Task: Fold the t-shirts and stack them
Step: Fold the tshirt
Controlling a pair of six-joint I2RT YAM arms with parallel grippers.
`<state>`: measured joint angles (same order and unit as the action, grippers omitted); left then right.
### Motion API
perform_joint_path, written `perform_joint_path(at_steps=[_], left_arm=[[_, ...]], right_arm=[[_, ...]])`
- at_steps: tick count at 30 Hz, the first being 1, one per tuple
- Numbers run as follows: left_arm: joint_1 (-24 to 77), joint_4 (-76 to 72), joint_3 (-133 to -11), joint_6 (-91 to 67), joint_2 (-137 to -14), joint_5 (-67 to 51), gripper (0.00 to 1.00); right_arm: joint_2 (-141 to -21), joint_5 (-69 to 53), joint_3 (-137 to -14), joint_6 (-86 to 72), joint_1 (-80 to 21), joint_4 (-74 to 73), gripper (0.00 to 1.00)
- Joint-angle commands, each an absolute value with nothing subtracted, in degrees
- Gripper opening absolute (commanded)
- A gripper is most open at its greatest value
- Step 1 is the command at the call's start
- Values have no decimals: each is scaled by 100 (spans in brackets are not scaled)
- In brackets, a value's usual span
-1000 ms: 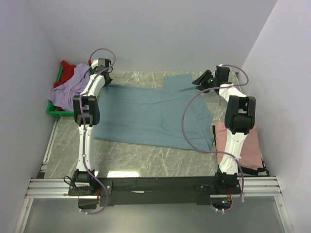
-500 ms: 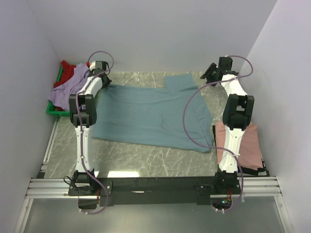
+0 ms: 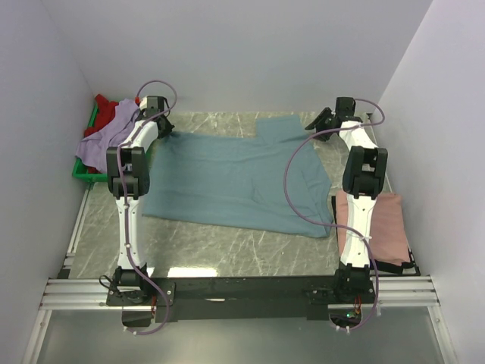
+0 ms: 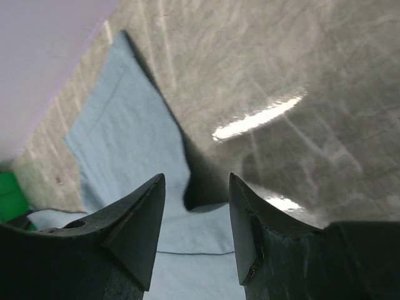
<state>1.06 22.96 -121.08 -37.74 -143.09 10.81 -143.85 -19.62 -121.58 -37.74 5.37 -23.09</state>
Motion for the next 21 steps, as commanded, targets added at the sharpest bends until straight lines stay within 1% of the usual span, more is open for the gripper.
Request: perform_joint_path(at_steps=[1, 6, 9, 10, 15, 16, 18, 19, 21], left_arm=[[88, 2136, -11997, -3823, -13939, 879, 0], [70, 2118, -11997, -3867, -13966, 774, 0], [62, 2118, -11988, -3885, -13992, 738, 0], [70, 2127, -11988, -3893, -13992, 738, 0], [62, 2101, -11953, -3902, -13931, 721, 0], [62, 2101, -11953, -3894, -13922, 721, 0], [53, 2092, -11944, -3894, -13878, 721, 0], [53, 2092, -11927, -3902, -13861, 738, 0], [35, 2057, -11901, -3894, -13790, 747, 0]], right_arm=[[-14423, -2293, -12401, -4086, 466, -2074, 52], [-14370, -2469, -12147, -4210, 387, -1855, 49], [-14291, -2479, -12032, -4210, 387, -1828, 41], [-14256, -2470, -12006, -4201, 387, -1819, 36], [-14063, -2400, -11883, -4149, 396, -1819, 25], [-14045, -2399, -11892, -4140, 396, -1845, 20], [-13975, -2391, -11865, -4122, 404, -1846, 13], [-13940, -2382, -11804, -4122, 404, -1811, 7], [-13764, -2347, -11690, -4113, 422, -1723, 1]])
